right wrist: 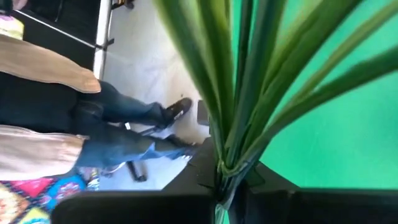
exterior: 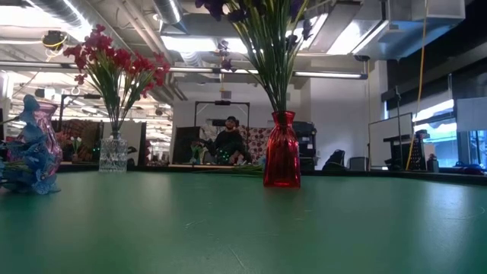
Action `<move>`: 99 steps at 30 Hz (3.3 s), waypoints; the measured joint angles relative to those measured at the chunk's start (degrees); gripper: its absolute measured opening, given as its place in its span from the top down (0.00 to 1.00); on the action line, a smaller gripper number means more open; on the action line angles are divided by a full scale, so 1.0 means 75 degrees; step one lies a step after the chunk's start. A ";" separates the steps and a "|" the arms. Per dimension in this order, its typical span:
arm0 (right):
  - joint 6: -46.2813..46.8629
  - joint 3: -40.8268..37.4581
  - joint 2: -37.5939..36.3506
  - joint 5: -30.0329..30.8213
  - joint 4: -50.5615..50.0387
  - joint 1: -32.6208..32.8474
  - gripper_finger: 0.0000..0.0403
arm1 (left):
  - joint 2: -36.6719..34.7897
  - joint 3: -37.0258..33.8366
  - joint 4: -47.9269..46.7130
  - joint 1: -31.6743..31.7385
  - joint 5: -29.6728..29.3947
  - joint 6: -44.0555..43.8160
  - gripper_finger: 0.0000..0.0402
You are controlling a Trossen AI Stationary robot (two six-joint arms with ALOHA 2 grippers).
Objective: Sort flowers into vase by color
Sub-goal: Put the right blue flowers into the violet vase
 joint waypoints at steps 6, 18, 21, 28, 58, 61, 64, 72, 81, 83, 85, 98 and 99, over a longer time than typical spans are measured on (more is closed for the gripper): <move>-0.0025 0.0013 -0.0182 0.1389 0.0590 0.0921 0.99 | 0.0001 0.0000 0.0000 -0.0236 -0.0028 0.0094 0.55; 0.3219 -0.1009 0.0462 0.1305 -0.0114 0.2316 0.99 | 0.1685 0.0000 0.1396 -0.1434 -0.0134 -0.0154 0.55; 0.3400 -0.1222 0.0855 0.0795 -0.0157 0.2261 0.99 | 0.2377 0.0000 0.1839 -0.1592 -0.0229 -0.0371 0.55; 0.2792 -0.1349 0.1681 0.0255 -0.0356 0.1885 0.99 | 0.3737 -0.0004 0.3220 -0.1717 -0.0236 -0.1420 0.55; 0.0753 -0.0979 0.2194 0.0107 0.0626 -0.0136 0.98 | 0.4836 -0.0009 0.3275 -0.0661 -0.0079 -0.0891 0.55; 0.0769 -0.0976 0.2194 0.0142 0.0817 -0.0206 0.98 | 0.4836 -0.0009 0.3297 -0.0529 -0.0025 -0.0872 0.55; 0.0771 -0.0973 0.2194 0.0131 0.0950 -0.0291 0.98 | 0.4836 -0.0009 0.3444 -0.0469 0.0146 -0.0651 0.55; 0.0776 -0.0973 0.2194 0.0198 0.1040 -0.0446 0.98 | 0.4836 -0.0009 0.3430 -0.0434 0.0226 -0.0440 0.55; 0.0792 -0.0973 0.2194 0.0307 0.1628 -0.0484 0.98 | 0.4827 -0.0009 0.3476 -0.0341 0.0170 -0.0492 0.56; 0.0794 -0.0973 0.2194 0.0351 0.1683 -0.0487 0.98 | 0.4827 -0.0009 0.3470 -0.0341 0.0170 -0.0492 0.59; 0.0794 -0.0973 0.2194 0.0424 0.1765 -0.0484 0.98 | 0.4825 -0.0009 0.3473 -0.0346 0.0178 -0.0492 0.65; 0.0788 -0.0970 0.2034 0.0589 0.2001 -0.0493 0.70 | 0.4686 -0.0003 0.3256 -0.0359 0.0249 -0.0652 0.98; 0.0831 -0.0969 0.1956 0.0476 0.1976 -0.0496 0.66 | 0.4563 -0.0003 0.3108 -0.0373 0.0246 -0.0642 0.99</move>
